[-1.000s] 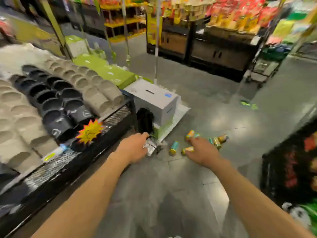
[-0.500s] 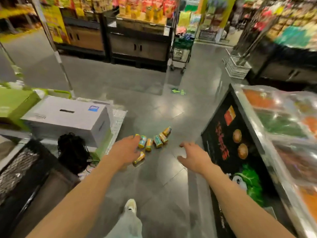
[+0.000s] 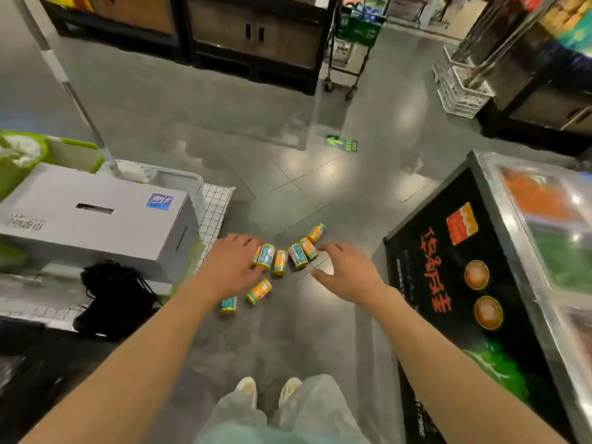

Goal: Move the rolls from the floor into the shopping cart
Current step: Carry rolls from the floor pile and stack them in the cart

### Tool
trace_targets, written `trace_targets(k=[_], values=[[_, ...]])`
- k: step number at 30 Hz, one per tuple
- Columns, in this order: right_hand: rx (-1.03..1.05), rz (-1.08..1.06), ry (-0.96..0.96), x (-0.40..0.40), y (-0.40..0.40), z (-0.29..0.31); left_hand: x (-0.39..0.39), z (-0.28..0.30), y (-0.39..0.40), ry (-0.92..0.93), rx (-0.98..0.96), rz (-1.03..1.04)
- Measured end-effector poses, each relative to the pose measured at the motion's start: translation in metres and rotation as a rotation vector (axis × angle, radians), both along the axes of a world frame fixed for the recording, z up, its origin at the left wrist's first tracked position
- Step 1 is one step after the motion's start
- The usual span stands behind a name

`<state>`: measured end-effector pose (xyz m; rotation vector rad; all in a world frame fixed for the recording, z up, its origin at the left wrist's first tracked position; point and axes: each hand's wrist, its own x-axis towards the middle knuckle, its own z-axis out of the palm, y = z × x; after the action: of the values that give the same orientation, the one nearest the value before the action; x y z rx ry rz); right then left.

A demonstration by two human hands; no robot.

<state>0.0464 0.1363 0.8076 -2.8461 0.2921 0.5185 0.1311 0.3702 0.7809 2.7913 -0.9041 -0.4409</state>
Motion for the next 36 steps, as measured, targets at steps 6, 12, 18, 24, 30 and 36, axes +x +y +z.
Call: trace_targets(k=[6,12,18,24,30,36], values=[[0.026,0.145,0.058,0.093,-0.027,-0.065,0.060,-0.063,0.002,0.121,0.061,0.097],[0.046,0.281,0.142,0.165,-0.050,-0.184,0.104,-0.173,-0.024,0.183,0.161,0.185],[0.061,0.378,0.288,0.195,-0.051,-0.353,0.123,-0.345,-0.037,0.246,0.191,0.235],[0.041,0.467,0.315,0.207,-0.034,-0.550,0.117,-0.553,-0.019,0.296,0.290,0.297],[0.007,0.599,0.260,0.218,-0.006,-0.708,0.117,-0.707,0.002,0.272,0.326,0.289],[-0.110,0.766,0.188,0.241,0.011,-0.814,0.138,-0.804,0.014,0.234,0.268,0.428]])
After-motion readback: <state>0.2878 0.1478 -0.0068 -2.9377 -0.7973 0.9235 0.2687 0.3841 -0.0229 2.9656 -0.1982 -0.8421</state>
